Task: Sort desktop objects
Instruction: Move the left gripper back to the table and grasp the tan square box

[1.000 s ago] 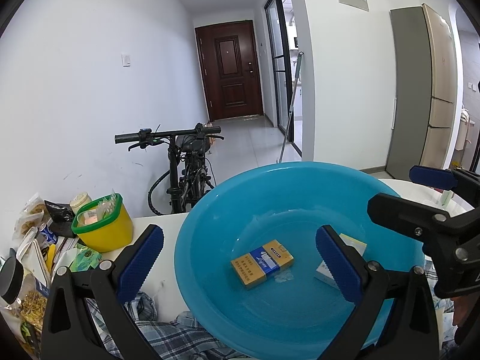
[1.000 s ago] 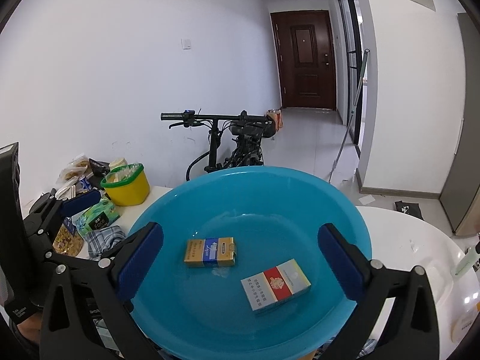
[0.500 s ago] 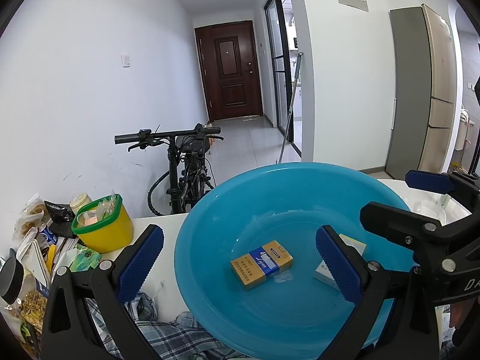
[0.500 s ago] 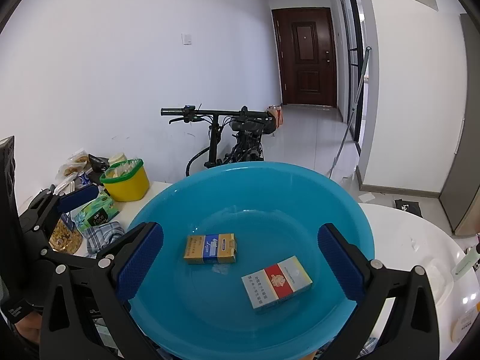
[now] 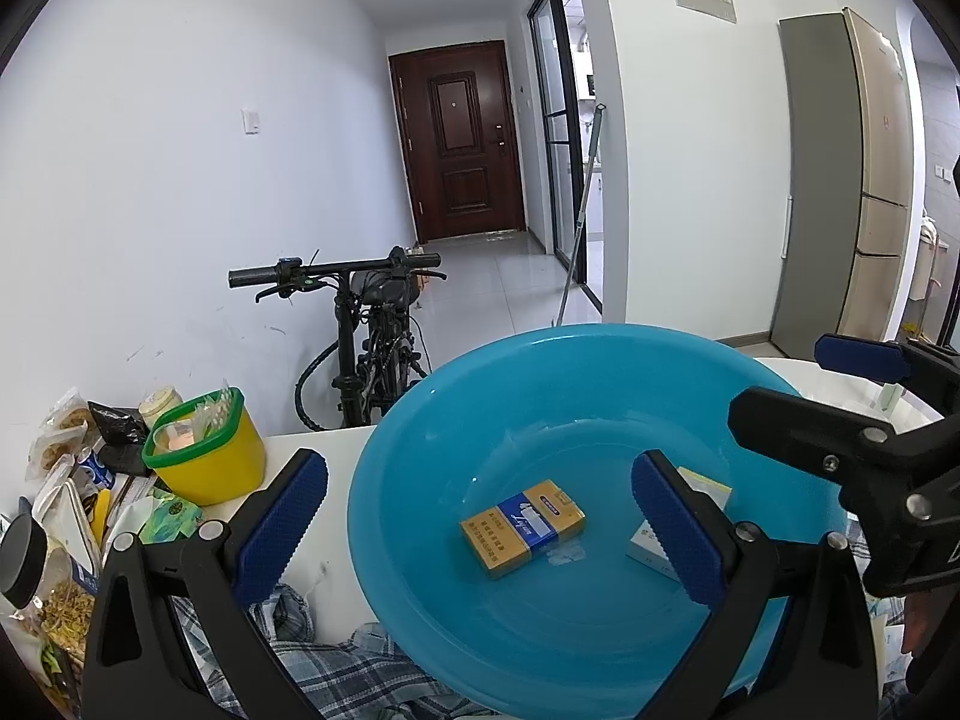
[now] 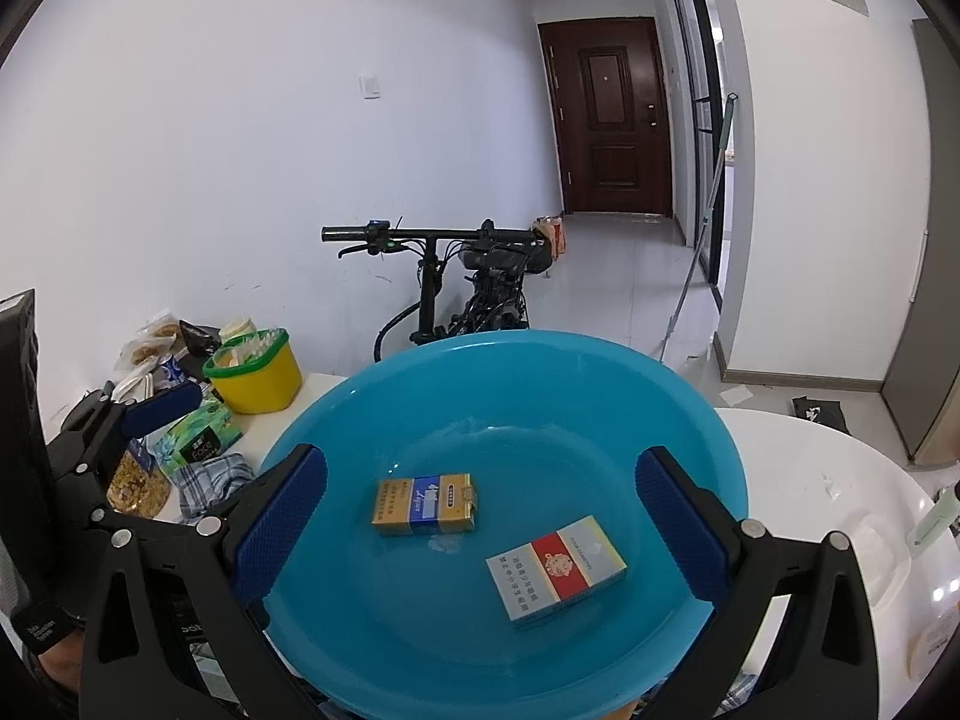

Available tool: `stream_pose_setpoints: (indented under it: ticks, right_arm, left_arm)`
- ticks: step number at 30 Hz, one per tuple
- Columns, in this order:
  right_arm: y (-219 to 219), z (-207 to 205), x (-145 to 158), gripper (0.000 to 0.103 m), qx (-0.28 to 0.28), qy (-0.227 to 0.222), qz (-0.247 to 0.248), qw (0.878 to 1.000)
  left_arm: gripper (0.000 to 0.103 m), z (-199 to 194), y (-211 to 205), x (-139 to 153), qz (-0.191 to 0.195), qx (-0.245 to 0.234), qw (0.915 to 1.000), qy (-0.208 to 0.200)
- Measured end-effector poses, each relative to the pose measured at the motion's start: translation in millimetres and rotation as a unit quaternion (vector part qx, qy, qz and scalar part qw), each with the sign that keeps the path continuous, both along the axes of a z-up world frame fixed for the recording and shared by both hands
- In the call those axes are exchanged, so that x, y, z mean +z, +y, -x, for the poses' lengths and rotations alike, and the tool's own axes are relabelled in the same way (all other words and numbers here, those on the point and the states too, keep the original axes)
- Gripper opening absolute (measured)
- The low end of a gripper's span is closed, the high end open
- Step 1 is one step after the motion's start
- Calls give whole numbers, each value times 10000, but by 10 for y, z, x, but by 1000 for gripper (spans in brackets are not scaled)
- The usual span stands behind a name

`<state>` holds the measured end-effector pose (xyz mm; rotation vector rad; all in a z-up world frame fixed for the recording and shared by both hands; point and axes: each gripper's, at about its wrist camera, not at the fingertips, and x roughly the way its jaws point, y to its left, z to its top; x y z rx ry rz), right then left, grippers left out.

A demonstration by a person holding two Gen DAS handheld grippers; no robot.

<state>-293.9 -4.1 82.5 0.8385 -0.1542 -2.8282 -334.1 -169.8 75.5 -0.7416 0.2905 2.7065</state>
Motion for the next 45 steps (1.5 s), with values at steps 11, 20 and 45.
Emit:
stream_pose_setpoints:
  ticks: [11,20,45]
  right_arm:
    - [28,-11,48,103,21,-6,-35,10000]
    - [130,-36,100,103,-37,25,150,9999]
    - [-114,-245,312,103,376,288,161,9987]
  left_arm:
    - [103,-31,-9,29,-18,-47,10000,23]
    - [103,-307,-55,196,229,-229,9993,174]
    - [103,-1843,-963,-983,664,-220,9949,-731]
